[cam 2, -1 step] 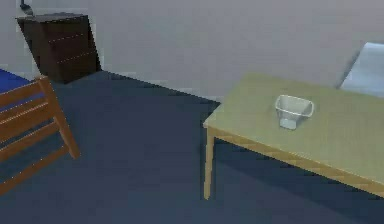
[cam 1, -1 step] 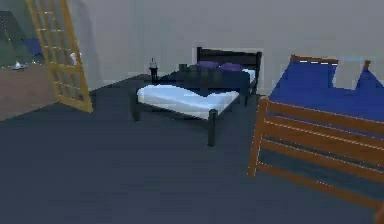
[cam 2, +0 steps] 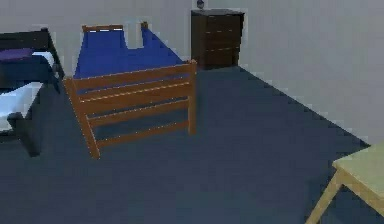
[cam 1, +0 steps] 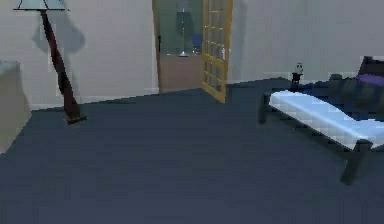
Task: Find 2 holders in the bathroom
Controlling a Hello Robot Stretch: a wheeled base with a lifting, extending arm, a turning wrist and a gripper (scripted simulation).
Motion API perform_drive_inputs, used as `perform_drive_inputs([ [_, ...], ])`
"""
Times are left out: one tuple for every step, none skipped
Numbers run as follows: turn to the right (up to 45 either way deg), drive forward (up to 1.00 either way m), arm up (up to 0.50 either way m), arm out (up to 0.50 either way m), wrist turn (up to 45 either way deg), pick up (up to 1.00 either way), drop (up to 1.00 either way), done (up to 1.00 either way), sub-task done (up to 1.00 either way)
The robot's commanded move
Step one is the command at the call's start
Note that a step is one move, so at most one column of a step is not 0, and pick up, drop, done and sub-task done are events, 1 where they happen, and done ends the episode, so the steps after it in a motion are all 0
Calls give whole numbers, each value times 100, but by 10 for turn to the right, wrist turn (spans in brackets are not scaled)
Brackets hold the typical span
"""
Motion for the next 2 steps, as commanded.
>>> perform_drive_inputs([
  [-30, 0, 0, 0, 0, 0, 0, 0, 0],
  [0, 100, 0, 0, 0, 0, 0, 0, 0],
])
